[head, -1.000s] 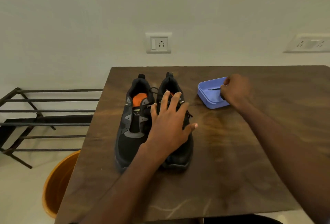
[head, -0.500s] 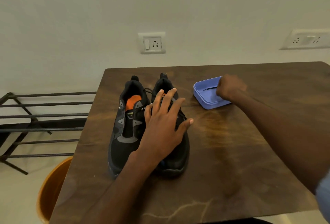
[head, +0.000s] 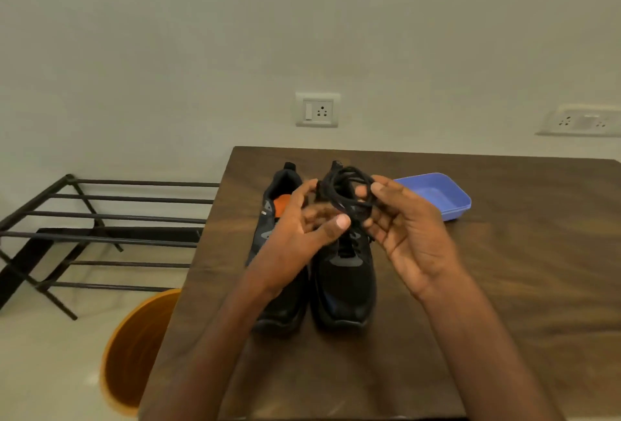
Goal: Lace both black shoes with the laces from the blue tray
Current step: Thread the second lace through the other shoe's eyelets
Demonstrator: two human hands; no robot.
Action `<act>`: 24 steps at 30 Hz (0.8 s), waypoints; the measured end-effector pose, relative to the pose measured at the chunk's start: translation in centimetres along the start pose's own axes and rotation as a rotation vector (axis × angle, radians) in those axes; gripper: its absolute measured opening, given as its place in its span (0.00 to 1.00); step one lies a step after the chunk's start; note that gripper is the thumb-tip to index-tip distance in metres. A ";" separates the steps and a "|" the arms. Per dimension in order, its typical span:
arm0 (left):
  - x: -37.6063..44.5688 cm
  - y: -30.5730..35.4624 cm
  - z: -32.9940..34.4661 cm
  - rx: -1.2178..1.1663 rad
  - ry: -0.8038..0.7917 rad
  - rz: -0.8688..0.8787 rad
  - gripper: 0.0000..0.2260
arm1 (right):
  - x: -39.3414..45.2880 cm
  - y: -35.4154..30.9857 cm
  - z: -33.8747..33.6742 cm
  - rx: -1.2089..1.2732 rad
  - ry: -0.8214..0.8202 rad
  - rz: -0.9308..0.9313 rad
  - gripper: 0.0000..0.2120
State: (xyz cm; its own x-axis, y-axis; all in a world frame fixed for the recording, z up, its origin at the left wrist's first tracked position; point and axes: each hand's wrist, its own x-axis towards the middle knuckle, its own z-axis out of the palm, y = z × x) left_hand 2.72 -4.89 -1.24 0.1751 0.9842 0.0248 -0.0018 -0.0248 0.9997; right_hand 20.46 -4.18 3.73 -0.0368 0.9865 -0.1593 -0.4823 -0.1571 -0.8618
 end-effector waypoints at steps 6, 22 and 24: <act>-1.7 0.0 -4.3 -0.409 0.017 0.025 0.22 | -0.2 3.7 0.6 -0.152 -0.132 0.109 0.09; -2.8 -1.5 -3.2 0.296 0.095 0.127 0.23 | 0.7 4.3 -2.2 -0.443 -0.338 -0.034 0.06; -2.4 -1.6 -2.3 0.569 -0.080 0.210 0.26 | 0.7 4.2 -2.4 -0.359 -0.394 0.008 0.06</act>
State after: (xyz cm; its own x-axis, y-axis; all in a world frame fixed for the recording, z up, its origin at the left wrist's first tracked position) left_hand 0.07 -6.79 -2.89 0.3017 0.9324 0.1992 0.4783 -0.3288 0.8143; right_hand 20.47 -4.24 -1.16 -0.3983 0.9167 -0.0328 -0.1532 -0.1017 -0.9830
